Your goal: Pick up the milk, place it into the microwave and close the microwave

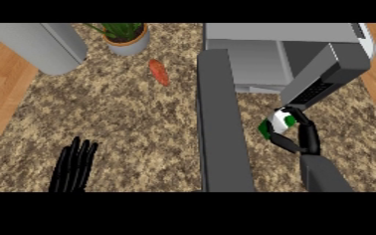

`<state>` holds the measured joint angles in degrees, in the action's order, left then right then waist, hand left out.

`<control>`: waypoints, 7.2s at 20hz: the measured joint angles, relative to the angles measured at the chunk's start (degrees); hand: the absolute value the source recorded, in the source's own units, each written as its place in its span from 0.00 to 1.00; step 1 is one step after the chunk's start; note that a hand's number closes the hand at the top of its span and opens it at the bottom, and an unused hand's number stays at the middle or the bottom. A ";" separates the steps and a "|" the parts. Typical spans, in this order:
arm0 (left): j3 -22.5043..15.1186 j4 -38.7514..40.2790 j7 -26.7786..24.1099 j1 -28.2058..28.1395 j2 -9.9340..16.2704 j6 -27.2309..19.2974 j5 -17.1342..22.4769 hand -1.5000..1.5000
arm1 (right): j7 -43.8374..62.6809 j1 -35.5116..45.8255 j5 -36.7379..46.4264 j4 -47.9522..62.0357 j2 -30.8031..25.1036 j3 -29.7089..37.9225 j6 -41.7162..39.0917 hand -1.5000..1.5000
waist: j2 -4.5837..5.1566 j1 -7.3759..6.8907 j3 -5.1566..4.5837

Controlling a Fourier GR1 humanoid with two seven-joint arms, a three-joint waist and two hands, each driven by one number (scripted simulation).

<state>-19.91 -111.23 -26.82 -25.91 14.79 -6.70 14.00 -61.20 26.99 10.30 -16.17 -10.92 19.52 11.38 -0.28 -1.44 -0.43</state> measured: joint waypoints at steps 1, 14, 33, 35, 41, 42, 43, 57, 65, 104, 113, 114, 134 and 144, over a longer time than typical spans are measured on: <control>0.06 0.09 0.09 0.03 -0.19 -0.12 -0.07 0.00 | -0.34 -0.02 -0.52 -0.19 0.19 0.32 -0.40 1.00 | 0.02 0.10 0.03; 3.45 2.72 -1.99 -1.36 0.31 3.46 1.94 0.00 | -0.14 -3.27 -2.42 -10.59 7.70 -3.16 -3.34 1.00 | -0.15 1.27 -0.02; 8.67 5.75 -1.60 -0.46 -0.64 8.11 3.35 0.00 | 19.91 3.99 -2.31 -22.19 8.66 -11.61 11.36 1.00 | 0.32 0.88 0.43; 9.11 5.93 -1.75 -0.62 -0.62 8.53 3.49 0.00 | 21.79 7.07 -1.09 -19.37 7.65 -11.47 13.09 1.00 | 0.39 0.63 0.44; 8.80 6.30 -1.97 -0.56 -0.78 9.88 3.30 0.00 | 23.21 15.38 2.43 -8.20 4.75 -10.35 19.41 1.00 | 0.86 -0.51 0.49; 9.02 6.03 -1.25 0.02 -0.53 10.18 3.69 0.00 | 23.49 16.74 2.79 -6.43 4.24 -10.07 20.20 1.00 | 0.94 -0.63 0.50; 9.07 6.80 -1.61 0.37 -0.68 10.40 3.62 0.00 | 23.61 17.98 3.21 -4.67 3.83 -9.87 21.06 1.00 | 1.05 -0.87 0.51; 8.89 9.54 0.58 4.79 -0.21 8.26 -1.32 0.00 | 28.39 27.90 7.42 7.37 -3.17 -8.77 34.23 0.00 | 2.53 -3.85 0.67; 8.53 9.70 1.81 6.38 0.35 8.00 -3.03 0.00 | 31.07 29.95 11.01 11.27 -4.42 -11.22 37.27 0.00 | 3.12 -5.08 0.71; 3.25 10.42 3.34 9.72 -4.14 7.82 -7.50 0.00 | 5.37 12.57 -2.13 7.74 1.24 0.58 3.04 0.00 | 1.01 -0.39 0.57; 1.33 9.63 6.21 11.18 -5.95 7.94 -8.28 0.00 | 1.55 4.15 -5.05 3.90 3.13 0.76 -7.98 0.00 | 0.41 1.12 0.50; 0.97 10.11 6.19 11.14 -5.78 8.85 -7.89 0.00 | 1.07 2.91 -5.36 3.29 3.30 0.72 -9.36 0.00 | 0.35 1.29 0.48; -8.73 23.87 9.86 21.36 -4.10 12.54 -23.45 1.00 | 7.19 -23.56 -12.90 -32.08 2.76 -5.32 -23.88 0.00 | -0.19 3.49 0.26; -18.66 39.17 10.17 31.76 -13.33 5.64 -25.84 1.00 | 16.70 -41.03 -20.68 -60.66 1.10 -7.32 -30.00 0.00 | 0.14 3.40 0.28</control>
<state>-38.56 -72.05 -16.65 5.85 1.45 -1.06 -11.85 -44.50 -14.04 -10.38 -76.82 -9.82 12.20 -18.62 -0.14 1.96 -0.15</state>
